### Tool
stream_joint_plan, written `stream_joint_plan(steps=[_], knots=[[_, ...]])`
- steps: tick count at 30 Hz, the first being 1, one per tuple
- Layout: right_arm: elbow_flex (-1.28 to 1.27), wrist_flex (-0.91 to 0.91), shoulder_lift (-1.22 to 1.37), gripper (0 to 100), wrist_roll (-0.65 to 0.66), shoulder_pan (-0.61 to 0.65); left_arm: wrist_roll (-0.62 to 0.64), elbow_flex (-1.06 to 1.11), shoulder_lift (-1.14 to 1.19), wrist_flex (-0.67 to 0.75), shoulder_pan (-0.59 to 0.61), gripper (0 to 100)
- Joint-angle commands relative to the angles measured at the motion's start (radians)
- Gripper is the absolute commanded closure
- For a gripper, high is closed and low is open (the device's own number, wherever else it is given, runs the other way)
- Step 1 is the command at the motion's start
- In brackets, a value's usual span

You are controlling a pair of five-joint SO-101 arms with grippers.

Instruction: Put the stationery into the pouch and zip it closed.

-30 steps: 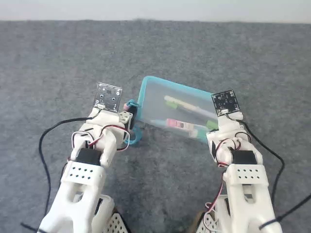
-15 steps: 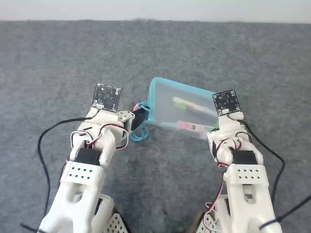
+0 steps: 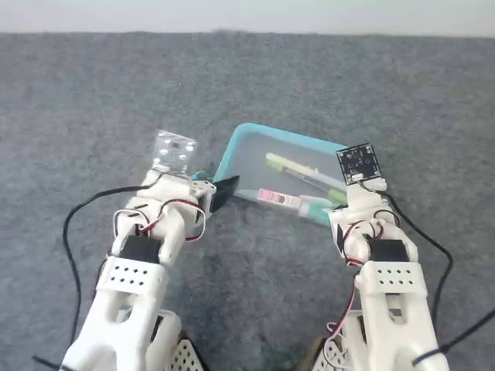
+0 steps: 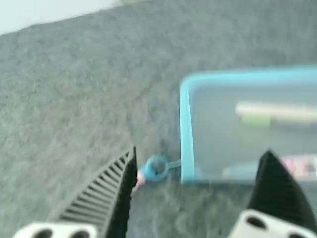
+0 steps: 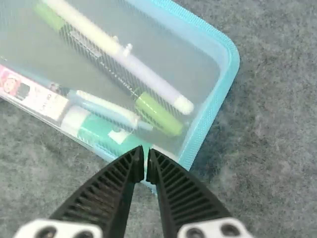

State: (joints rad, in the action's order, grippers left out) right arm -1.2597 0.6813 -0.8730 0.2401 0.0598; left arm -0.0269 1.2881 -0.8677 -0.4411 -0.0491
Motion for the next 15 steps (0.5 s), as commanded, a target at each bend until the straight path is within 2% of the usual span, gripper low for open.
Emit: stream_joint_plan(steps=[1, 4, 9, 15], knots=[[0.006, -0.021, -0.015, 99.2, -0.014, -0.005, -0.018, -0.051, -0.012, -0.012, -0.009, 64], [0.006, -0.021, -0.016, 99.2, -0.014, -0.005, -0.025, -0.053, -0.012, -0.012, 0.002, 71], [0.006, -0.012, -0.024, 99.2, -0.015, -0.016, -0.025, -0.047, -0.014, 0.038, 0.008, 98], [-0.048, 0.004, -0.193, 99.2, -0.060, -0.051, -0.017, 0.004, -0.164, 0.041, 0.029, 98]])
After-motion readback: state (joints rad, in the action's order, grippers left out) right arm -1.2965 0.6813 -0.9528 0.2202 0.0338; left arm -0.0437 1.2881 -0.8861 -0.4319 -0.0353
